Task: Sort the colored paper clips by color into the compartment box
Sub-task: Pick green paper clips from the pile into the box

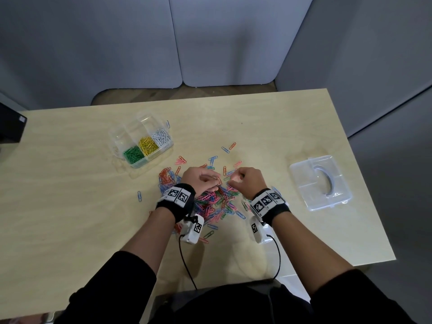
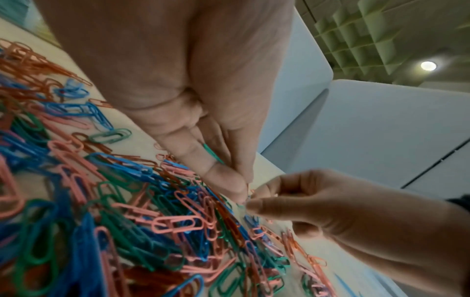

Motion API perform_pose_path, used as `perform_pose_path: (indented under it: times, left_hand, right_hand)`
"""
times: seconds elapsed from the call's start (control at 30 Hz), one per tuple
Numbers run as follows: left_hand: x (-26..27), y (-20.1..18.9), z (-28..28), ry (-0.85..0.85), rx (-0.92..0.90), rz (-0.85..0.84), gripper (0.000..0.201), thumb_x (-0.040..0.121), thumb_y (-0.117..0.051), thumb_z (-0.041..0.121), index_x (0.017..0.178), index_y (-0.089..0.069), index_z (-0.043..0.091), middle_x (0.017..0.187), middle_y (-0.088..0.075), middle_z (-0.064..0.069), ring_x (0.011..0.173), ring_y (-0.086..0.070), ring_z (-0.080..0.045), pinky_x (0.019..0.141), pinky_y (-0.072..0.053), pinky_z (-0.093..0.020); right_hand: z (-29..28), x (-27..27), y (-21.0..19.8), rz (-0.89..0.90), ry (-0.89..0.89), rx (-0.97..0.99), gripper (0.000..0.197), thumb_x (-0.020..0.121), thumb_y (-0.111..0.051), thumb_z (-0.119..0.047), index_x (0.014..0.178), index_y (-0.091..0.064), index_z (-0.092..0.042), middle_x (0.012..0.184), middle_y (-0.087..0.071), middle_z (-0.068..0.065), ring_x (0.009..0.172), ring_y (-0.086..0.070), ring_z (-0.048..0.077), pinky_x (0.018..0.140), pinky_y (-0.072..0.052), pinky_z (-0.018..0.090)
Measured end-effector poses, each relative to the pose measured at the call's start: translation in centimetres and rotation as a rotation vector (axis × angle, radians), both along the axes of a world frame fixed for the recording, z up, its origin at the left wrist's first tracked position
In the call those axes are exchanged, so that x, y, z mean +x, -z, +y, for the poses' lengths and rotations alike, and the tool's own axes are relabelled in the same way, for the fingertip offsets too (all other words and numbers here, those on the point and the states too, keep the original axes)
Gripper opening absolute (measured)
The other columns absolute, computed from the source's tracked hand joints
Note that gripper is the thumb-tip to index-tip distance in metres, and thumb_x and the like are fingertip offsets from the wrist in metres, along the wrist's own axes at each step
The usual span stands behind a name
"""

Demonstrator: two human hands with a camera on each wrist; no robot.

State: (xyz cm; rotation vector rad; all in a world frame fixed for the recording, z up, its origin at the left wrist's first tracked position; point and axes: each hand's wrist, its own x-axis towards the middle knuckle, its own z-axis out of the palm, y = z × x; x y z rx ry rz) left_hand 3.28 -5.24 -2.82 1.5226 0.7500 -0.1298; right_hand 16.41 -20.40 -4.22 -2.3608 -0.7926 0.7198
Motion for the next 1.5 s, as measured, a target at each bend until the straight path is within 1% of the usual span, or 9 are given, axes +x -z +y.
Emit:
perform_pose_path:
  times: [0.17,0.47,0.63,0.7,0.8,0.97,1.13,1.33,1.5]
  left_hand:
    - [-0.3,-0.6,-0.2,-0.061,0.055,0.019,0.012,0.083,-0.076,0.009,0.095,-0.076,0.007,0.077,-0.075,-0.011,0.069,-0.072,-0.026,0.072,-0.06,-0.037]
    - [0.7,-0.4,0.3,0.06,0.48,0.139,0.034,0.098,-0.04,0.01,0.097,-0.073,0.019,0.08,-0.066,0.009,0.042,-0.044,-0.008,0.041,-0.034,-0.016]
    - [1.9,-0.4,0.3,0.457,0.787,0.143,0.014,0.092,-0.06,0.026,0.102,-0.07,0.028,0.106,-0.066,0.005,0.091,-0.062,-0.016,0.084,-0.052,-0.033]
    - [2.3,-0.2,0.1,0.536,0.861,0.157,0.013,0.092,-0.063,0.032,0.101,-0.07,0.028,0.107,-0.064,0.006,0.099,-0.059,-0.016,0.085,-0.049,-0.03]
    - [2.8,0.2,0.0,0.504,0.903,0.119,0.01,0.092,-0.064,0.031,0.092,-0.072,0.026,0.101,-0.067,0.008,0.093,-0.062,-0.013,0.074,-0.044,-0.021]
    - [2.5,0.6,-0.2,0.407,0.763,0.134,0.01,0.091,-0.065,0.029,0.087,-0.072,0.022,0.086,-0.067,0.006,0.074,-0.057,-0.011,0.066,-0.042,-0.023]
    - [1.3,0.8,0.1,0.1,0.542,0.02,0.012,0.082,-0.076,0.028,0.078,-0.074,0.017,0.064,-0.059,0.002,0.058,-0.049,-0.009,0.054,-0.038,-0.014]
    - [1.1,0.7,1.0,0.028,0.651,0.008,0.002,0.084,-0.073,0.018,0.083,-0.074,0.019,0.063,-0.053,0.015,0.057,-0.048,-0.004,0.06,-0.043,-0.024]
    - [1.6,-0.2,0.2,0.346,0.845,0.104,0.008,0.085,-0.071,0.03,0.084,-0.078,0.025,0.093,-0.068,0.006,0.082,-0.061,-0.014,0.072,-0.051,-0.027]
  right_hand:
    - [2.0,-0.5,0.1,-0.149,-0.138,-0.067,0.009,0.085,-0.069,-0.023,0.092,-0.075,-0.02,0.093,-0.071,0.001,0.085,-0.065,0.02,0.079,-0.053,0.034]
    - [1.0,0.8,0.4,-0.018,-0.152,-0.009,0.018,0.091,-0.06,-0.017,0.082,-0.07,-0.005,0.087,-0.067,0.01,0.08,-0.062,0.025,0.076,-0.05,0.035]
    - [-2.2,1.9,-0.8,0.715,0.288,0.315,0.022,0.1,-0.054,-0.018,0.097,-0.069,-0.003,0.092,-0.069,0.007,0.081,-0.064,0.015,0.076,-0.052,0.027]
    - [-3.3,1.7,-1.3,1.088,0.383,0.454,0.014,0.1,-0.051,-0.009,0.098,-0.063,-0.002,0.09,-0.065,0.008,0.079,-0.064,0.016,0.074,-0.054,0.025]
    - [-4.2,1.4,-1.7,1.197,0.43,0.503,0.017,0.096,-0.055,-0.003,0.11,-0.063,-0.003,0.084,-0.06,0.007,0.072,-0.058,0.017,0.073,-0.048,0.029]
    - [-4.6,0.5,-0.5,0.633,0.151,0.166,0.022,0.085,-0.076,-0.031,0.096,-0.074,-0.012,0.084,-0.068,0.011,0.066,-0.058,0.019,0.061,-0.049,0.026]
    - [-3.4,-0.9,0.0,0.024,-0.09,-0.076,0.015,0.082,-0.077,-0.037,0.086,-0.074,-0.022,0.06,-0.057,-0.01,0.053,-0.051,0.003,0.058,-0.04,0.019]
    - [-3.0,-1.6,0.4,-0.136,-0.267,-0.259,0.02,0.092,-0.063,-0.035,0.091,-0.071,-0.016,0.091,-0.071,0.005,0.085,-0.066,0.024,0.078,-0.054,0.036]
    - [-4.1,-0.9,0.1,-0.052,-0.25,-0.133,0.017,0.095,-0.062,-0.024,0.09,-0.067,-0.009,0.092,-0.067,0.006,0.083,-0.061,0.02,0.071,-0.04,0.026]
